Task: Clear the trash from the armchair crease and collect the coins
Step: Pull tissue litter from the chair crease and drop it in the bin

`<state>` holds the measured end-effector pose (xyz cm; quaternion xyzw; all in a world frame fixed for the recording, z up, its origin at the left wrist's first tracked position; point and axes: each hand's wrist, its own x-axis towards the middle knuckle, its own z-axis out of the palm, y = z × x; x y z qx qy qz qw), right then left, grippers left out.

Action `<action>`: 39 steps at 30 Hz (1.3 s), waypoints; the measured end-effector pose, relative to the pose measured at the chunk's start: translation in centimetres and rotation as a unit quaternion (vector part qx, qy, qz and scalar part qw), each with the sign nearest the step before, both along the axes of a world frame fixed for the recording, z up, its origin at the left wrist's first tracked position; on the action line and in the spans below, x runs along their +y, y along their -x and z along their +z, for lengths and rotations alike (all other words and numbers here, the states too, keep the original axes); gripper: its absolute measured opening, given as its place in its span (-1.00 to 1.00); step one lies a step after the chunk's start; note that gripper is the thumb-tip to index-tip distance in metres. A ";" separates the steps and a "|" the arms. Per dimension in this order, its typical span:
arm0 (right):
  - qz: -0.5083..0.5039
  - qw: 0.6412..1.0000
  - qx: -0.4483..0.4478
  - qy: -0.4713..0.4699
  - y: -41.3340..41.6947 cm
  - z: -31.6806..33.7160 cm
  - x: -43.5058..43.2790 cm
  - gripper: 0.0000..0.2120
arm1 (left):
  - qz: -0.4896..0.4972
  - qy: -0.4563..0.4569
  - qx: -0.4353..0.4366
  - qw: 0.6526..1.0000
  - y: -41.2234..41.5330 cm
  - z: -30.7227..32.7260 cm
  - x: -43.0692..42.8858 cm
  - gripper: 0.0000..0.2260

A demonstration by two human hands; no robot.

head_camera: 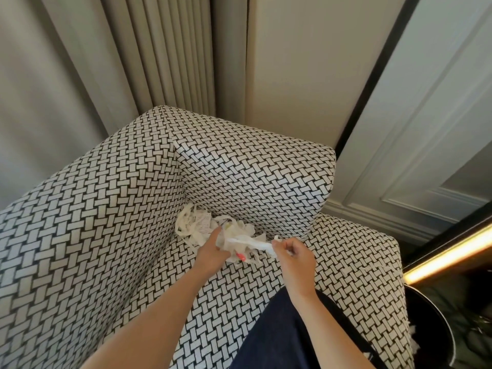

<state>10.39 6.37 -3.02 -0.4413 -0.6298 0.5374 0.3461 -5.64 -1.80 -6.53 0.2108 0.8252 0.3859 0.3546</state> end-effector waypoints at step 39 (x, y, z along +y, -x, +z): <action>-0.173 0.966 0.085 0.171 -23.9 2.7 10.9 -0.87 | -0.196 -0.129 -0.070 0.970 -21.8 5.7 16.1 -0.77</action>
